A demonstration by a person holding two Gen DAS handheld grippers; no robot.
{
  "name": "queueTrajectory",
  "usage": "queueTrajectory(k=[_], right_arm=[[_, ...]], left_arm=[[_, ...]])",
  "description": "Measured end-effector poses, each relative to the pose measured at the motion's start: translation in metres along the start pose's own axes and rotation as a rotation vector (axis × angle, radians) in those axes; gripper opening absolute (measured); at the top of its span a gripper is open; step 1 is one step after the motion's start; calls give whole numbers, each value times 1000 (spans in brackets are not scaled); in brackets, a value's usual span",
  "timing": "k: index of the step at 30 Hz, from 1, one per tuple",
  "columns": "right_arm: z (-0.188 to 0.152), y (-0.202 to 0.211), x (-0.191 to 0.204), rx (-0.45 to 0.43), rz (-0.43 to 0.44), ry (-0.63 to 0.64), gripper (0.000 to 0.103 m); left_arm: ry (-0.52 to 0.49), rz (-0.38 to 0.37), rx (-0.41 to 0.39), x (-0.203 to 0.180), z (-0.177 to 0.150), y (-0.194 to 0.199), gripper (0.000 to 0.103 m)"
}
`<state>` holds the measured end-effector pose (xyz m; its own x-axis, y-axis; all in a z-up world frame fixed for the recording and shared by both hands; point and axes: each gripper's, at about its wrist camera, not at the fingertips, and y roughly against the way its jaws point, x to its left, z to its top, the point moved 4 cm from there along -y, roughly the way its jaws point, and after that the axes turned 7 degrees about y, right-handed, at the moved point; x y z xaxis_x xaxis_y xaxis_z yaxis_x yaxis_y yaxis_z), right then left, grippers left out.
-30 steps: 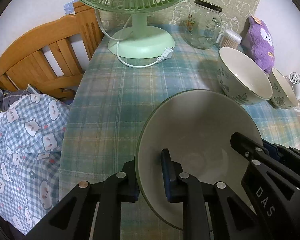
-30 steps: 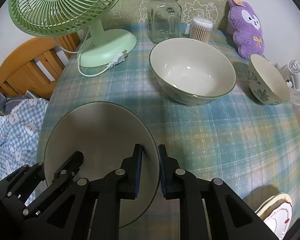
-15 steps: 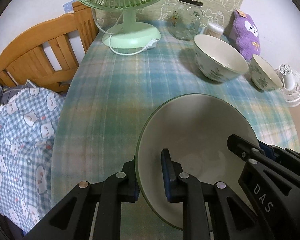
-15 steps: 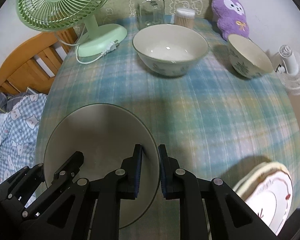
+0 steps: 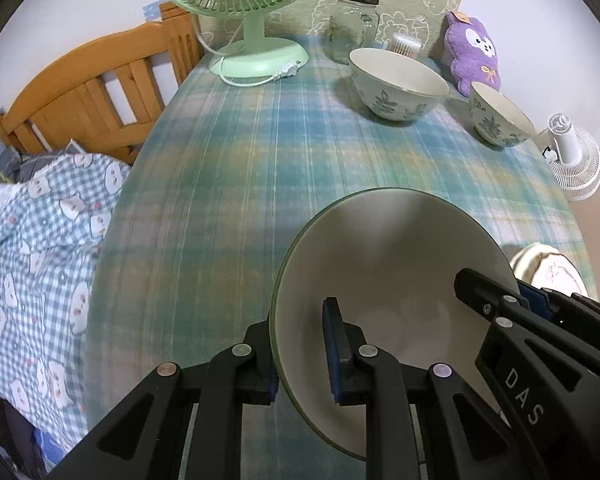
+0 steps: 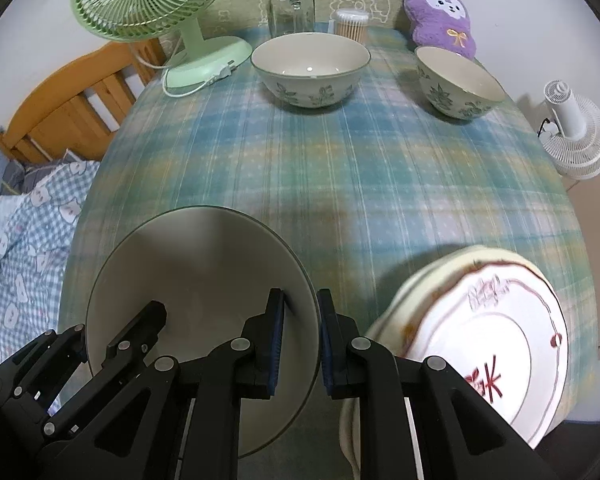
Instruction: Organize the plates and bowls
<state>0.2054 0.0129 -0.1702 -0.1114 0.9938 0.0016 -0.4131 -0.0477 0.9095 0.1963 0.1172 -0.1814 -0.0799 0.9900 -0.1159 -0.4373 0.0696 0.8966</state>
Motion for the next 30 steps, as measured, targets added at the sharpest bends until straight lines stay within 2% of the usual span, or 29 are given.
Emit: queueTrajectory(k=[7, 14, 17, 20, 21, 23, 25, 27, 29, 30], right_arm=[[-19, -2, 3, 24, -2, 39, 20], [-17, -4, 5, 23, -28, 64, 21], [-17, -4, 5, 29, -28, 68, 21], [-19, -5, 7, 43, -36, 73, 24], [-19, -7, 7, 55, -30, 73, 25], [-19, -9, 6, 69, -14, 70, 26], [-18, -10, 7, 75, -2, 68, 34], [-17, -8, 6, 67, 3, 58, 60], [-15, -3, 3, 38, -11, 40, 69], [-14, -1, 2, 32, -13, 35, 70]], left_arm=[[58, 2, 22, 4, -21, -1, 16], [35, 15, -25, 1, -22, -1, 17], [31, 0, -17, 0, -23, -1, 29], [41, -22, 9, -2, -25, -4, 48], [44, -21, 12, -2, -26, -5, 58], [38, -7, 13, -2, -26, -5, 64], [34, -13, 18, -3, -24, -5, 69], [25, -9, 10, -3, -22, -1, 72], [19, -8, -3, -3, -19, 3, 76], [16, -13, -5, -3, -17, 5, 78]])
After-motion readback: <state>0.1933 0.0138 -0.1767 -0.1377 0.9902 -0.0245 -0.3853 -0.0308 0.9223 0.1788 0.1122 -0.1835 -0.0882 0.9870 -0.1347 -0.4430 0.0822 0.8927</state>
